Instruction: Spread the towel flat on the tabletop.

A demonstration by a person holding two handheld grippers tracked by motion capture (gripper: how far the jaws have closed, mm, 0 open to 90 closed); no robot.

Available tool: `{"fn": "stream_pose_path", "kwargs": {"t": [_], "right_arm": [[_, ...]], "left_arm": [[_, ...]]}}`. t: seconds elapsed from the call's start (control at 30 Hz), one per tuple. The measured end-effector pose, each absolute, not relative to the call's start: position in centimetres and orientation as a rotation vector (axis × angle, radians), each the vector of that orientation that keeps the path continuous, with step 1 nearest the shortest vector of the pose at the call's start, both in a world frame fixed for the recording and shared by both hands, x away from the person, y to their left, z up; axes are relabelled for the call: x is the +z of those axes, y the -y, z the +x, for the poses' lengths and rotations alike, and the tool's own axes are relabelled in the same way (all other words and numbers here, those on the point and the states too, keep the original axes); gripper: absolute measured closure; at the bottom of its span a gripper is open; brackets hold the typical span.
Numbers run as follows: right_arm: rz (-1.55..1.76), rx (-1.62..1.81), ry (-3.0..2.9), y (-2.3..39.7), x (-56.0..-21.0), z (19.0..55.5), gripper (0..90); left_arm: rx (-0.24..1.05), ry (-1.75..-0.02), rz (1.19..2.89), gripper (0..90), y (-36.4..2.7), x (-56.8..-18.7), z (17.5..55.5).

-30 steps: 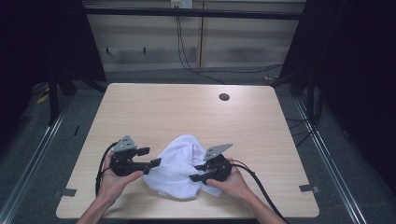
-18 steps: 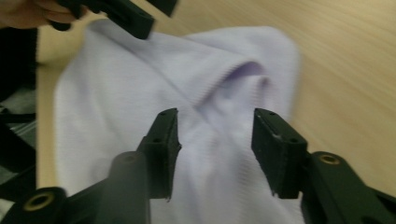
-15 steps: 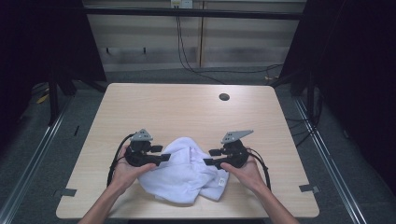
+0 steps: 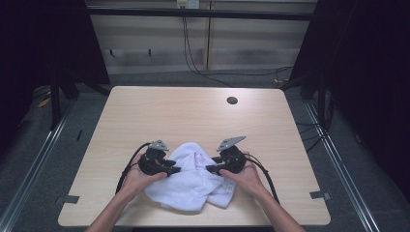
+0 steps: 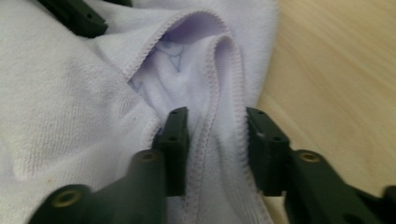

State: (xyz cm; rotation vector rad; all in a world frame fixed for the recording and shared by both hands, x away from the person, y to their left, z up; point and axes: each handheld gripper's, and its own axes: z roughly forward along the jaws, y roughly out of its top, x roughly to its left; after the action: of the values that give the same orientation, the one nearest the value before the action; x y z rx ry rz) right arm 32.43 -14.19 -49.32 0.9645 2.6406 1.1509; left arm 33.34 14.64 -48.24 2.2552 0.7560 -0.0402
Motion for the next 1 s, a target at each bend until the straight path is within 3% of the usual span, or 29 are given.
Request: {"fn": "stream_pose_path", "kwargs": {"t": [0.07, 0.1, 0.13, 0.2, 0.33, 0.47, 0.7, 0.8, 0.87, 1.0], "right_arm": [[0.975, 1.143, -2.624, 14.2, -49.2, 32.3, 68.3], [0.983, 1.151, -2.614, 14.2, -49.1, 32.2, 70.9], [0.994, 1.139, -2.596, 14.4, -48.9, 32.2, 75.2], [0.995, 1.143, -2.592, 14.4, -48.9, 32.3, 75.5], [1.000, 1.144, -2.567, 14.7, -48.7, 32.3, 74.7], [1.014, 1.185, -2.506, 15.1, -48.0, 32.1, 59.9], [0.987, 1.222, -2.592, 14.6, -48.8, 32.2, 62.9], [0.970, 1.223, -2.609, 14.0, -49.7, 32.2, 59.1], [0.928, 1.237, -2.638, 13.6, -49.6, 32.0, 54.6], [0.888, 1.140, -2.629, 12.8, -49.4, 31.5, 74.5]], "left_arm": [[-0.042, -0.744, 2.256, 73.0, -14.7, -48.1, 33.2], [-0.047, -0.733, 2.252, 73.0, -14.8, -48.0, 33.0], [-0.032, -0.724, 2.246, 81.4, -14.8, -47.9, 32.8], [-0.045, -0.707, 2.235, 82.9, -14.9, -47.8, 32.6], [-0.057, -0.697, 2.188, 83.9, -15.2, -47.4, 32.5], [-0.058, -0.697, 2.168, 83.9, -15.6, -46.8, 32.2], [-0.054, -0.697, 2.150, 83.8, -15.5, -46.7, 32.2], [-0.051, -0.701, 2.152, 82.8, -15.5, -46.8, 32.2], [-0.057, -0.712, 2.149, 77.1, -15.3, -47.1, 32.3], [-0.045, -0.718, 2.203, 70.3, -14.4, -47.9, 32.3]]}}
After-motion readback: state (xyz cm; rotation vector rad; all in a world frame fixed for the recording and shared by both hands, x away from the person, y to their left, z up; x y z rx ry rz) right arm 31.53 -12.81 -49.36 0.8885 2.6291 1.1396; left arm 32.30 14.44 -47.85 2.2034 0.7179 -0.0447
